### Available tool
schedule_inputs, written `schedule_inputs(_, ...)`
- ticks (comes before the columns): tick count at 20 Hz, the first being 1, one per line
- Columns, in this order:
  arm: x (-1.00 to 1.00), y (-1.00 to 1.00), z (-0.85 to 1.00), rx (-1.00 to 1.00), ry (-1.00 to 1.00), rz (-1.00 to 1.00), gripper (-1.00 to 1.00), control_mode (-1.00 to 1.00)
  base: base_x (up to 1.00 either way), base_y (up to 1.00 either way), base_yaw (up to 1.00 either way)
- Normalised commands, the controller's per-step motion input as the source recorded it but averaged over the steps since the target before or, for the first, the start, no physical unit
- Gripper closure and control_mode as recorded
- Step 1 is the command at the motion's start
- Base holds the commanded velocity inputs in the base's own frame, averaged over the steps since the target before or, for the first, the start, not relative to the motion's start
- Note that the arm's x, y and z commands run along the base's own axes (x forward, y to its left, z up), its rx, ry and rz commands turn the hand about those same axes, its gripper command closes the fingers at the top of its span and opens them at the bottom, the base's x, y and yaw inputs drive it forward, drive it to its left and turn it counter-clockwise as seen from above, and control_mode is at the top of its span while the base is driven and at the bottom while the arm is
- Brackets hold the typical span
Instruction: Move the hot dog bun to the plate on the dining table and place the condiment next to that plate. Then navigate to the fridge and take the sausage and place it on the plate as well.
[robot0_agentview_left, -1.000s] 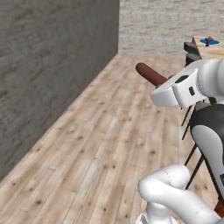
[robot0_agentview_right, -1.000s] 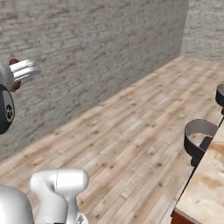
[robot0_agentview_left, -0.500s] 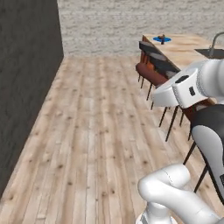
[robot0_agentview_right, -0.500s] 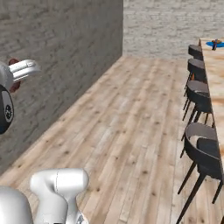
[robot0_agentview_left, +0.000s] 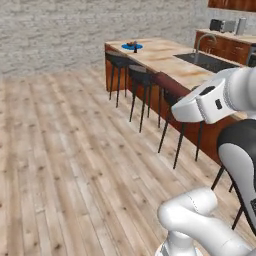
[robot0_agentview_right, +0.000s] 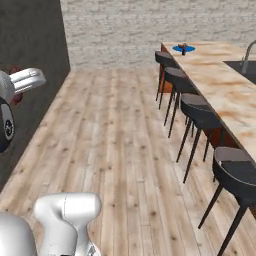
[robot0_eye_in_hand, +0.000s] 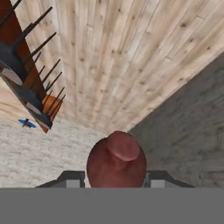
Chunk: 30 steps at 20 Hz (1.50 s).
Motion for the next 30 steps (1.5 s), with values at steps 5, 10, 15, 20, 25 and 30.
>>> schedule_inputs(5,0.0,0.0,0.0,0.0,0.0,0.0,1.0,1.0,1.0,0.74,-0.62)
schedule_inputs(10,0.0,0.0,0.0,0.0,0.0,0.0,1.0,1.0,0.99,0.66,-0.61)
schedule_inputs(15,0.0,0.0,0.0,0.0,0.0,0.0,1.0,1.0,1.0,0.77,-0.6)
schedule_inputs(20,0.0,0.0,0.0,0.0,0.0,0.0,1.0,1.0,1.0,0.89,-0.59)
schedule_inputs(25,0.0,0.0,0.0,0.0,0.0,0.0,1.0,1.0,1.0,1.0,-0.44)
schedule_inputs(30,0.0,0.0,0.0,0.0,0.0,0.0,1.0,1.0,0.78,1.0,-0.22)
